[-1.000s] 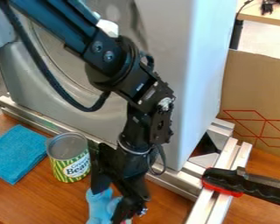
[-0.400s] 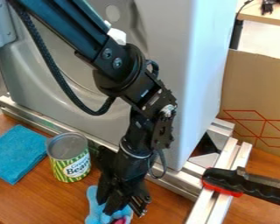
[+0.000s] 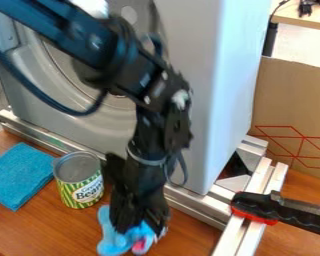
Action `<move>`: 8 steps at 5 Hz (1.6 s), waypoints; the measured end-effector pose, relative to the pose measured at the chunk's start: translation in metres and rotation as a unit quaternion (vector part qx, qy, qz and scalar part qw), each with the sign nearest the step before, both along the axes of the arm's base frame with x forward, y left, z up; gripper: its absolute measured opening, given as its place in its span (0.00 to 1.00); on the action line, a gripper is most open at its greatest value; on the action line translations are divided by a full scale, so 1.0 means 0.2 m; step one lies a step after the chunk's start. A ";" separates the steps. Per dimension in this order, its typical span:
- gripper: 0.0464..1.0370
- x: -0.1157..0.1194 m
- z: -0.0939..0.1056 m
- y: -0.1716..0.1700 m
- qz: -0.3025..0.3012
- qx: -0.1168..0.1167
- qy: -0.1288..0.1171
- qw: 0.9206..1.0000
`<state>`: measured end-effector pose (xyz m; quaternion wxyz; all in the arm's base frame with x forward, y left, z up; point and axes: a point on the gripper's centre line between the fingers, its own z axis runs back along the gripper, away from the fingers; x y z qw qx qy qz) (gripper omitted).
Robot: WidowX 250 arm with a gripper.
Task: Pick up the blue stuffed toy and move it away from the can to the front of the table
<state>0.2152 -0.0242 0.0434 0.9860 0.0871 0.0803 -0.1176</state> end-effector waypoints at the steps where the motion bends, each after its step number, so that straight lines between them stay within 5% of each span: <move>1: 0.07 -0.08 0.10 -0.01 0.011 0.007 0.024 1.000; 2: 0.07 -0.14 0.11 -0.05 0.003 0.001 0.061 0.998; 3: 0.07 -0.23 0.01 -0.05 0.004 -0.005 0.097 0.995; 7: 0.11 -0.23 -0.18 -0.26 -0.072 -0.034 0.101 0.992; 8: 0.34 -0.23 -0.19 -0.24 -0.040 -0.042 0.106 0.993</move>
